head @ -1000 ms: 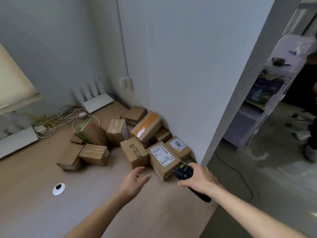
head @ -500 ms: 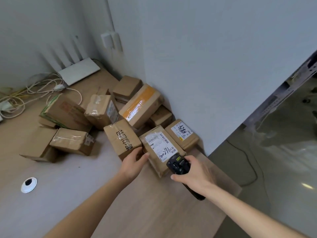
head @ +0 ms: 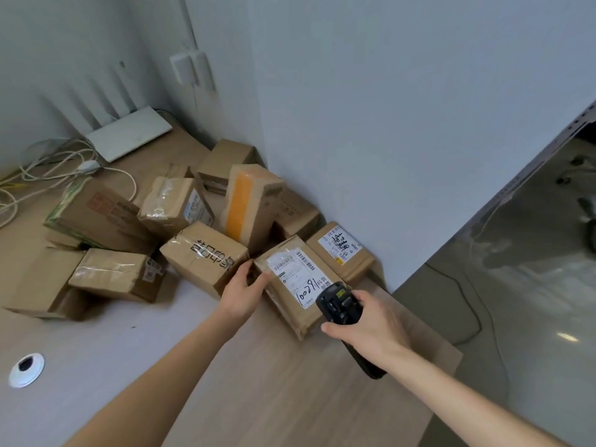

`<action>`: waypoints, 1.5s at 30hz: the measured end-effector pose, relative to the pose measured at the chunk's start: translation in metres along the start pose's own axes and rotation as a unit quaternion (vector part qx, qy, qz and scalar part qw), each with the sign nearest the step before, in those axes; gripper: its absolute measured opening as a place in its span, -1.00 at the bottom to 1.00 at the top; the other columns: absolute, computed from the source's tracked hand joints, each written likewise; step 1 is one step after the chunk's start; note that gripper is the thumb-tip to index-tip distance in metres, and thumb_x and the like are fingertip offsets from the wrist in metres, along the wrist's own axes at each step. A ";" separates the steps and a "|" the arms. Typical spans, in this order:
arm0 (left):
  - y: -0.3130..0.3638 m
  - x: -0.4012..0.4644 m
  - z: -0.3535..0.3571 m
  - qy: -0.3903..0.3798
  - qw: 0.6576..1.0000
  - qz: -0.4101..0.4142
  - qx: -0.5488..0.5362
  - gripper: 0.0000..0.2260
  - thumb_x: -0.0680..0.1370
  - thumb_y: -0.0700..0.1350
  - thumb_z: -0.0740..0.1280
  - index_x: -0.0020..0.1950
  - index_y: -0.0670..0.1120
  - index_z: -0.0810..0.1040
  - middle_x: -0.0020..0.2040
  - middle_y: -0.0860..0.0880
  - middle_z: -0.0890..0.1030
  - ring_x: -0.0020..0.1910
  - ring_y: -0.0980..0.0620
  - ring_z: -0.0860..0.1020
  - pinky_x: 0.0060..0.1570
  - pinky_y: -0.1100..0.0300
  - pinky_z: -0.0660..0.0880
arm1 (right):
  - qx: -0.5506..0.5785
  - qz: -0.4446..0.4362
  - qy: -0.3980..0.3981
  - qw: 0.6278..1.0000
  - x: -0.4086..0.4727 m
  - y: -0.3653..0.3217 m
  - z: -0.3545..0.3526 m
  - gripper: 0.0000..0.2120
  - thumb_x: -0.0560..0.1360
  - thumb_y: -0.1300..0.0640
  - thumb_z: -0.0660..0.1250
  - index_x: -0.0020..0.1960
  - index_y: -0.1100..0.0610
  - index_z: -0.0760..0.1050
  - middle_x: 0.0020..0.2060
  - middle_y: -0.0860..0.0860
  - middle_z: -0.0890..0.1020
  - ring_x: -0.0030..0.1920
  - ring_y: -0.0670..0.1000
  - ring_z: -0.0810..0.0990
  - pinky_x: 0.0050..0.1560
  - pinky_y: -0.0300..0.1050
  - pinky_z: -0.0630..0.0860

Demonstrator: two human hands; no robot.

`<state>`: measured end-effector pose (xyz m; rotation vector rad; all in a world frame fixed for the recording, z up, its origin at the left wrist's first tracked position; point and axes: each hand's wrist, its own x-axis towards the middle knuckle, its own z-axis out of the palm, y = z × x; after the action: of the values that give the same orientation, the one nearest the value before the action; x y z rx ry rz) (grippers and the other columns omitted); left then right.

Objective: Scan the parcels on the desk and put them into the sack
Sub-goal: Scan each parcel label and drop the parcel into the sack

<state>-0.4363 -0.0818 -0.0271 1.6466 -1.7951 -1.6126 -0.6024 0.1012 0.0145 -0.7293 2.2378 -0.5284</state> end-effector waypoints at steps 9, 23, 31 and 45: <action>-0.010 -0.030 -0.006 0.010 1.000 0.008 0.006 -0.52 0.57 0.09 0.39 0.44 0.00 0.37 0.30 0.01 0.47 0.25 0.01 0.44 0.24 0.06 0.48 | 0.131 -0.003 -0.007 0.991 -0.005 0.007 0.002 -0.62 0.32 -0.05 0.64 0.09 -0.10 0.62 -0.08 -0.17 0.72 -0.03 -0.10 0.69 -0.03 -0.15 0.58; 0.033 -0.163 -0.076 0.016 0.987 0.071 -0.145 -0.68 0.48 -0.01 0.52 0.16 0.01 0.51 0.13 0.01 0.66 0.12 0.05 0.62 0.03 0.15 0.57 | 0.138 -0.137 -0.005 0.981 -0.093 -0.050 -0.057 -0.64 0.32 -0.04 0.67 -0.01 -0.24 0.57 -0.05 -0.24 0.69 -0.03 -0.23 0.64 -0.10 -0.26 0.52; 0.032 -0.285 -0.170 0.005 0.980 0.092 -0.174 -0.17 0.18 0.17 0.68 0.37 0.21 0.38 0.15 -0.10 0.64 0.11 -0.05 0.63 0.10 0.04 0.58 | 0.042 -0.251 0.005 0.967 -0.206 -0.130 -0.076 -0.20 0.18 -0.21 0.68 0.37 -0.16 0.52 0.12 -0.22 0.64 0.16 -0.10 0.60 0.18 -0.12 0.52; -0.059 -0.572 -0.357 0.176 0.958 0.146 -0.171 -0.32 0.20 0.22 0.64 0.28 0.30 0.48 0.13 -0.21 0.62 0.10 -0.10 0.65 -0.01 0.06 0.66 | -0.066 -0.436 -0.091 0.893 -0.445 -0.275 0.016 -0.07 0.12 -0.24 0.69 0.44 -0.04 0.53 0.14 -0.16 0.66 0.16 -0.11 0.62 0.22 -0.15 0.51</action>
<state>0.0639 0.1970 0.3347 1.3369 -1.4078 -1.3109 -0.2357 0.1731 0.3810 -1.7943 1.6850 -0.6802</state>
